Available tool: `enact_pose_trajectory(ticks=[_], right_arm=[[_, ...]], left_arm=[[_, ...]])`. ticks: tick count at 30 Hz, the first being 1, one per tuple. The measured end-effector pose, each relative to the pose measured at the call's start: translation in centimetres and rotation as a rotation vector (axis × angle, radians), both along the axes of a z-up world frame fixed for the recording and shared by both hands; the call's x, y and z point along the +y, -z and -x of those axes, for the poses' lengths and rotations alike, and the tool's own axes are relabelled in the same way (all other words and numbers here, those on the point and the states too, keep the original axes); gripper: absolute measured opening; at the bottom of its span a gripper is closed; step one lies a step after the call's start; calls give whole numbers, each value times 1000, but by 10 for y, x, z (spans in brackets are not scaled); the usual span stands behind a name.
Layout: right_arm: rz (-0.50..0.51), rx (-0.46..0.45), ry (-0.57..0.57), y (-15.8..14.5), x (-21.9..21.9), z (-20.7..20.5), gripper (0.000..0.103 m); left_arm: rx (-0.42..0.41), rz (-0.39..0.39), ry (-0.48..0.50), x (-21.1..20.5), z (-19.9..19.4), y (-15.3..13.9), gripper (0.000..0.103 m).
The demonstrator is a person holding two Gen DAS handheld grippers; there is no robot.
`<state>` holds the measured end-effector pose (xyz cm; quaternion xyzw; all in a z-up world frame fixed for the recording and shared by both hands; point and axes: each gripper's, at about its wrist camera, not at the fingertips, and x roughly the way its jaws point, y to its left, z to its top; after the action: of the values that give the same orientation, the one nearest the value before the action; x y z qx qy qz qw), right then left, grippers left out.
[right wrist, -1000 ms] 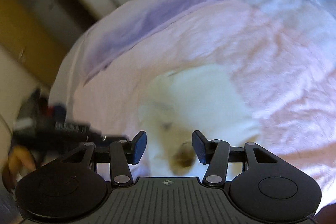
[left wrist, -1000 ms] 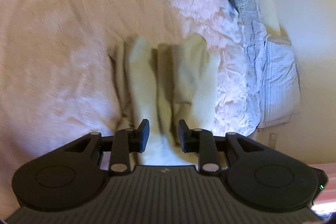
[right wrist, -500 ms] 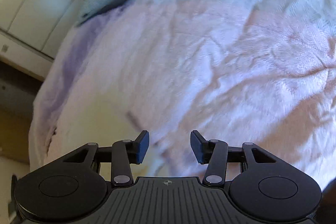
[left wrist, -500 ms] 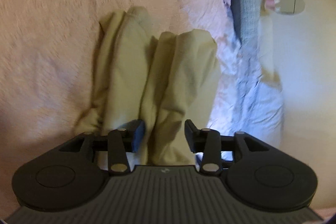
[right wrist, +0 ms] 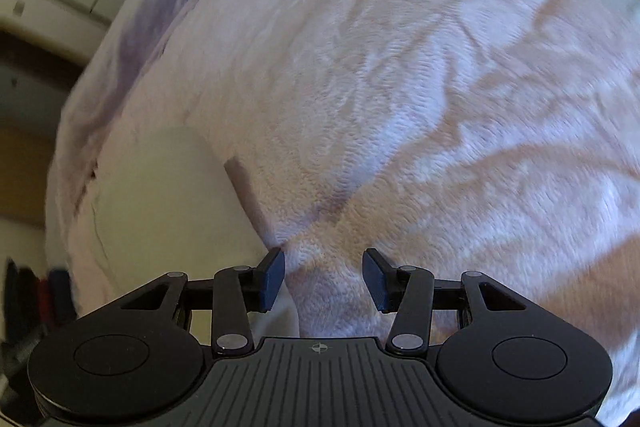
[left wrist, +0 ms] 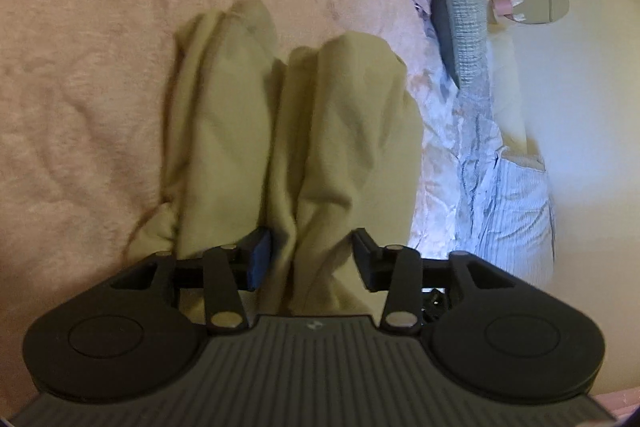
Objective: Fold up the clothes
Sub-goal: 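Grasp the bunched shirt fabric with the left gripper and lift it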
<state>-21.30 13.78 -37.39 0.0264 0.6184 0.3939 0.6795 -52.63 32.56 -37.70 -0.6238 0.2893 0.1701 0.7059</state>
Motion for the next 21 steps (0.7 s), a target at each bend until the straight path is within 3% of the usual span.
enact_pose_trajectory(ticks=[1,3,7,12,16,21], right_arm=[[13,-19,-16,-1,3,2,48],[28,-60,-51,-8,9,7,41],[33,-169,-157,-23,21,26,38],[34,-261,-271,-29,35,64,37],[45,-336,-312,-27,35,80,37],[47,-325,-309,-16,37,78,37]], left_arm=[[-7,-16,10,-1,-1,-1,14],[-28,-70,26,-6,2,-11,11],[-61,-144,9,-9,27,-32,10],[0,-125,-70,-5,56,-16,10],[-10,-137,-71,-5,62,-16,11],[3,-117,-93,-4,67,-15,14]])
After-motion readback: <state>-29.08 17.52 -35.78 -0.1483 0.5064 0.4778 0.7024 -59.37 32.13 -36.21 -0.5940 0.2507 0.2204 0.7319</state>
